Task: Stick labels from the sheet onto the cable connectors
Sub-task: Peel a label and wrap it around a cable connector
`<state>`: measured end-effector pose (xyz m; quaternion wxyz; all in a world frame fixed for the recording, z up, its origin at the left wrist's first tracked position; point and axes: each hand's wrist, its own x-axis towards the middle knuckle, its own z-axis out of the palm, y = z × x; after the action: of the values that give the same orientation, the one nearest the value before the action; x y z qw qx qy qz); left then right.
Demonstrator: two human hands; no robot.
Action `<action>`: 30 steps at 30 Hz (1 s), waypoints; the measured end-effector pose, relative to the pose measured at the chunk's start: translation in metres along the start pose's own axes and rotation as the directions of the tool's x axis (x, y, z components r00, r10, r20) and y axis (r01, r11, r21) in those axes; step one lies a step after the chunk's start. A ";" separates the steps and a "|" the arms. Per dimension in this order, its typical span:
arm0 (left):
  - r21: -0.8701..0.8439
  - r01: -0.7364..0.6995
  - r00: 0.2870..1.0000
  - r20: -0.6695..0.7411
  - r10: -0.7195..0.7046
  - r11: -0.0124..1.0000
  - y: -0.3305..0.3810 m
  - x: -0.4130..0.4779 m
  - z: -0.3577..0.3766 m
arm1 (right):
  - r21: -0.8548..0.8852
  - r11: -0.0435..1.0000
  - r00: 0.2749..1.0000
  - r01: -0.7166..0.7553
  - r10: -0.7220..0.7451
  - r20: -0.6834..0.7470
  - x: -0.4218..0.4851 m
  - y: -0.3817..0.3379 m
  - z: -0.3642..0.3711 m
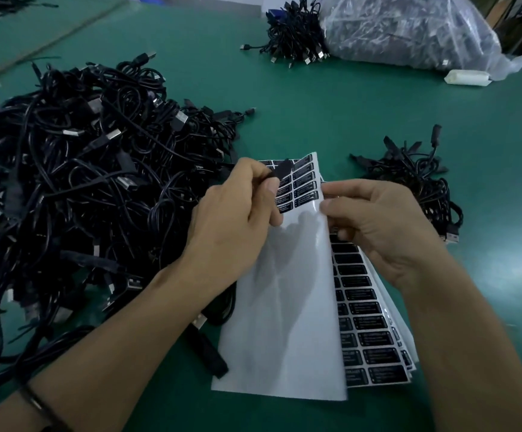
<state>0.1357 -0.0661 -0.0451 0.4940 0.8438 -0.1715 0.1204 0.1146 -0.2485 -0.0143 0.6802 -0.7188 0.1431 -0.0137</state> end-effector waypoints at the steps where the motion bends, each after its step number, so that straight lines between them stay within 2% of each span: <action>1: -0.028 -0.003 1.000 -0.010 0.003 1.000 0.001 0.000 0.000 | 0.031 0.999 0.999 0.026 -0.027 0.022 -0.001 -0.001 0.000; 3: -0.061 -0.016 1.000 -0.023 0.015 0.998 0.003 0.000 -0.001 | 0.078 0.995 0.996 0.063 -0.068 0.066 -0.002 -0.001 0.002; 11: -0.130 0.009 1.000 0.024 -0.006 0.991 0.009 -0.001 0.001 | 0.033 0.990 0.984 0.137 -0.140 0.113 -0.004 0.001 0.014; 16: -0.074 0.032 0.998 0.053 -0.028 0.997 0.010 0.001 -0.002 | 0.010 0.988 0.978 0.152 -0.152 0.141 -0.006 0.002 0.021; 30: -0.122 0.010 0.999 -0.051 -0.016 0.993 0.010 -0.001 0.000 | -0.047 0.975 0.962 0.217 -0.205 0.179 -0.007 0.002 0.017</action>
<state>0.1309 -0.0702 -0.0375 0.5494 0.8099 -0.1602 0.1284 0.1107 -0.2304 -0.0166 0.6606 -0.7505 0.0064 -0.0189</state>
